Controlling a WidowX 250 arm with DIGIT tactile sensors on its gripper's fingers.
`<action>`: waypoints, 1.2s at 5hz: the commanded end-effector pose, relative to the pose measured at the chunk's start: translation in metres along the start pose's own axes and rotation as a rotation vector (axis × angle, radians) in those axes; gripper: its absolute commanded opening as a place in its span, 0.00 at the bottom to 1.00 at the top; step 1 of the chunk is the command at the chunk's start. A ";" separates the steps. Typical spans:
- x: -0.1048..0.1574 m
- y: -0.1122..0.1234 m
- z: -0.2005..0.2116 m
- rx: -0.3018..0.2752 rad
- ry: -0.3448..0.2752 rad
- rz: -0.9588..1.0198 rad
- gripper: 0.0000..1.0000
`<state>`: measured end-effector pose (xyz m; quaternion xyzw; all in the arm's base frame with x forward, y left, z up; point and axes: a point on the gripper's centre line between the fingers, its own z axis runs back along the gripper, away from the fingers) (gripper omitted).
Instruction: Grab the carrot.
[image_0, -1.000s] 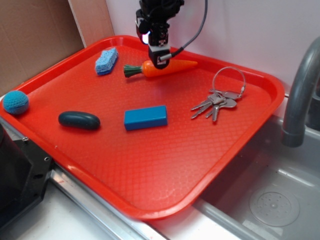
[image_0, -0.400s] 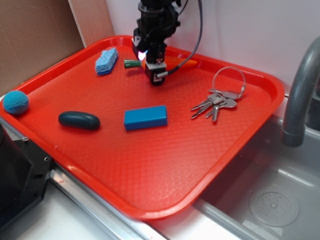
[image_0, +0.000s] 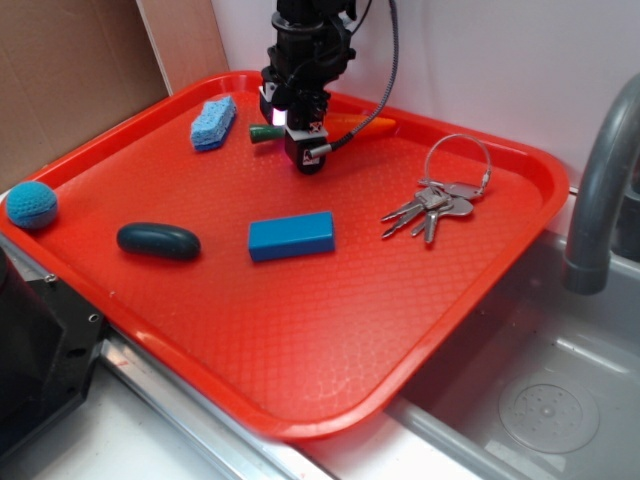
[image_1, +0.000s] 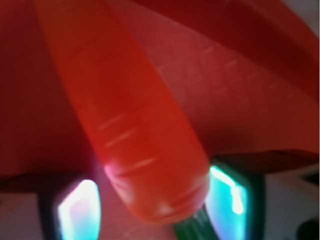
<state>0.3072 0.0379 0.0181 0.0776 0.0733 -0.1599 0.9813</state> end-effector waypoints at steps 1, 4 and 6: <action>-0.003 0.001 0.014 0.016 -0.038 0.041 0.00; -0.104 -0.076 0.141 -0.155 -0.278 0.497 0.00; -0.144 -0.065 0.234 -0.128 -0.325 0.464 0.00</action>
